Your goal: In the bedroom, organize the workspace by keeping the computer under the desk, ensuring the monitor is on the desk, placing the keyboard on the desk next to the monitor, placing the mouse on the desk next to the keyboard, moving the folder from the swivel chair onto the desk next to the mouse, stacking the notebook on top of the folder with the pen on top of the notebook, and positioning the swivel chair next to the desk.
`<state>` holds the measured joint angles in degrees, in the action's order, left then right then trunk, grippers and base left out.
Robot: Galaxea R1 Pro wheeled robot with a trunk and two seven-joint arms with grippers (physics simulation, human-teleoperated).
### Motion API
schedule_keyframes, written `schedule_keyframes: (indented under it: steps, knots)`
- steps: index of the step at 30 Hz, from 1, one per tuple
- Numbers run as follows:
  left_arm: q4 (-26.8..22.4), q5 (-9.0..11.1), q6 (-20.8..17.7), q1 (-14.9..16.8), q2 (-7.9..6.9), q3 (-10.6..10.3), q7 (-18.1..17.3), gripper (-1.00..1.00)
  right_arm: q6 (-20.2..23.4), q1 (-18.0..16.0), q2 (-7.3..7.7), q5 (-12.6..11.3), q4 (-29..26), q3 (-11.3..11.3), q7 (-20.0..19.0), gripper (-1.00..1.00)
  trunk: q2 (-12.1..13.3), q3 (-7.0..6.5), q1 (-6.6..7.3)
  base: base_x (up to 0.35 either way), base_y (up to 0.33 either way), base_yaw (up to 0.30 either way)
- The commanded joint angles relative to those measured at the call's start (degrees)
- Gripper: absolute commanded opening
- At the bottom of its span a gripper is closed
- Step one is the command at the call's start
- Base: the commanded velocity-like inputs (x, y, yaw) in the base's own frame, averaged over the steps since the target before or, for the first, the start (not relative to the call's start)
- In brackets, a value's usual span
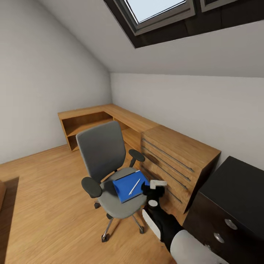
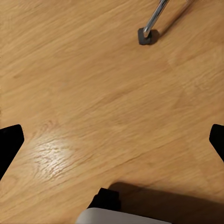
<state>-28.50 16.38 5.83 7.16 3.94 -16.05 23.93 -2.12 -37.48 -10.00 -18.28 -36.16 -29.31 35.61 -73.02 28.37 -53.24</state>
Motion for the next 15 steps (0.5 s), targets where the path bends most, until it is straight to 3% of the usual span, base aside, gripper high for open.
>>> schedule_keyframes:
  steps: [1,2,3,4,7,12,15]
  knots:
    - [0.0,0.6,0.3,0.1,-0.06,-0.4,0.4,1.00,2.0,-1.5,0.00,-2.7,0.8,0.0,0.3,1.00,0.0,0.06,0.00,0.000,0.000,0.000]
    - [0.0,0.6,0.3,0.1,-0.09,-0.4,0.5,1.00,6.1,-3.6,0.00,-6.7,1.8,0.6,0.3,1.00,0.0,0.06,0.00,0.000,0.000,0.000]
    - [0.0,0.6,0.4,0.1,-0.11,-0.4,0.5,1.00,8.0,-4.4,0.00,-8.7,2.1,1.0,0.3,1.00,0.0,0.06,0.00,0.000,0.000,0.000]
    - [0.0,0.7,0.5,0.1,-0.13,-0.2,0.5,1.00,11.0,-5.6,0.00,-12.1,2.7,1.6,0.3,1.00,0.0,0.06,0.00,0.000,0.000,0.000]
    - [0.0,0.7,1.3,0.1,-0.15,1.0,0.6,1.00,14.2,-6.8,0.00,-16.2,3.0,2.2,0.7,1.00,0.0,0.06,0.00,0.000,0.000,0.000]
    - [0.0,0.7,3.4,0.1,-0.10,3.7,0.5,1.00,16.0,-7.3,0.00,-18.1,2.6,2.3,1.8,1.00,0.0,0.06,0.00,0.000,0.000,0.000]
    - [0.0,0.7,4.3,0.1,-0.14,5.0,0.4,1.00,16.4,-7.4,0.00,-17.8,1.4,0.3,2.2,1.00,0.0,0.06,0.00,0.000,0.000,0.000]
